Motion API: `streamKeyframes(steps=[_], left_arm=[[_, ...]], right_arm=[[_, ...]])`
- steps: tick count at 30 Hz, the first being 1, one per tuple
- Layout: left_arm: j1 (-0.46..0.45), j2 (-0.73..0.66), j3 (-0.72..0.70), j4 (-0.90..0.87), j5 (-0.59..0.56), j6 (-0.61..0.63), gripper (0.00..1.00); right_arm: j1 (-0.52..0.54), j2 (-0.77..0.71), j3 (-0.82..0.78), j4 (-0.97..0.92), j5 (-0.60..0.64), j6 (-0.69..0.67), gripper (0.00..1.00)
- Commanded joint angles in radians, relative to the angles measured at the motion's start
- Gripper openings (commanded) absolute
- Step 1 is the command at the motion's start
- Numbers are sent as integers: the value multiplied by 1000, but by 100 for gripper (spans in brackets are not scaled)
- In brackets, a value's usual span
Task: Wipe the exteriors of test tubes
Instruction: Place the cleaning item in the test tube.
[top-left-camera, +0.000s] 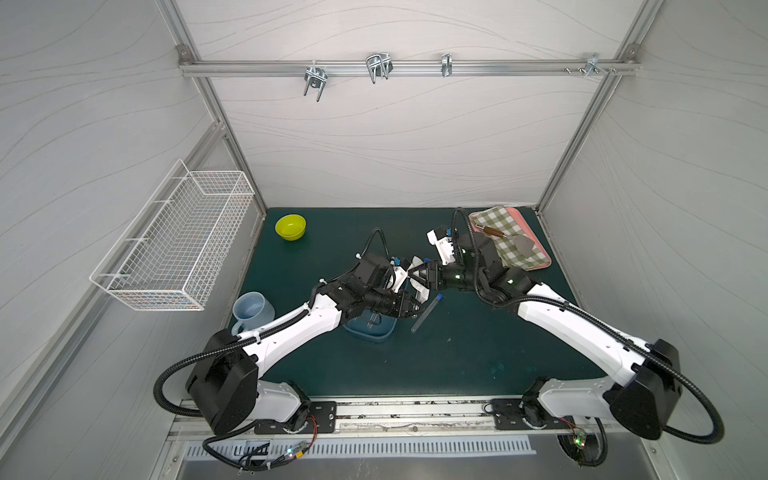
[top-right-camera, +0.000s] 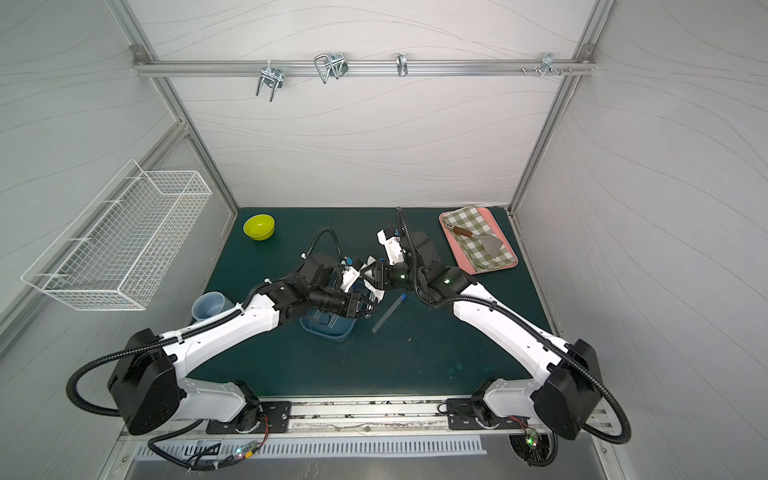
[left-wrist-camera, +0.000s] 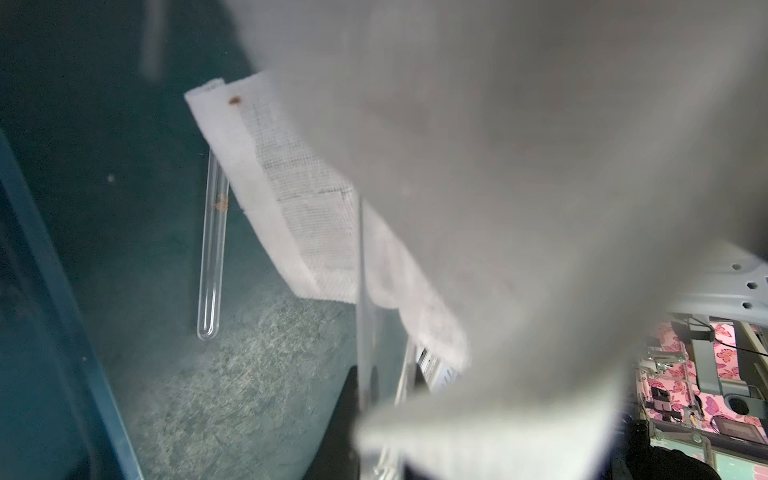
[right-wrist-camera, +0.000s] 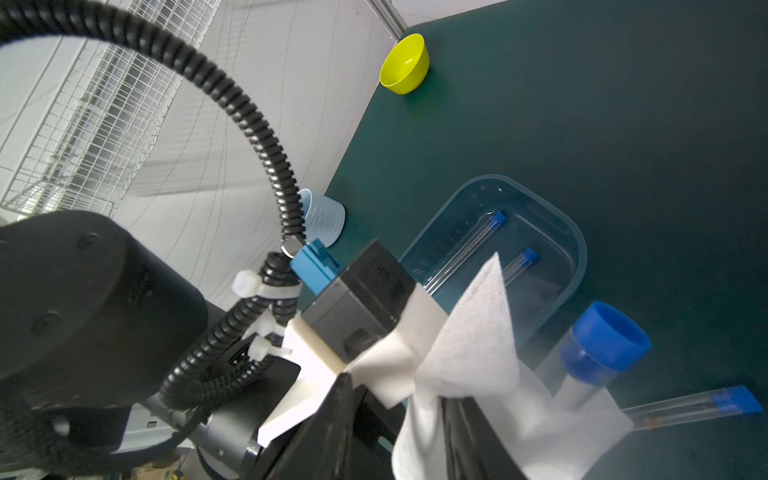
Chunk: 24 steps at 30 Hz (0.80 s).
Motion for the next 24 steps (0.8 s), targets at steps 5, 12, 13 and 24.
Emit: streamKeyframes(steps=[5, 12, 13, 24], left_arm=[[-10, -14, 36, 114, 49, -12, 6], [-11, -20, 36, 121, 53, -17, 6], [-11, -23, 33, 122, 52, -15, 6], [-11, -17, 53, 81, 63, 21, 7]], right_arm=[[12, 3, -1, 14, -49, 23, 43], [24, 23, -5, -22, -63, 11, 49], [25, 31, 4, -30, -64, 9, 50], [42, 105, 92, -105, -19, 3, 60]])
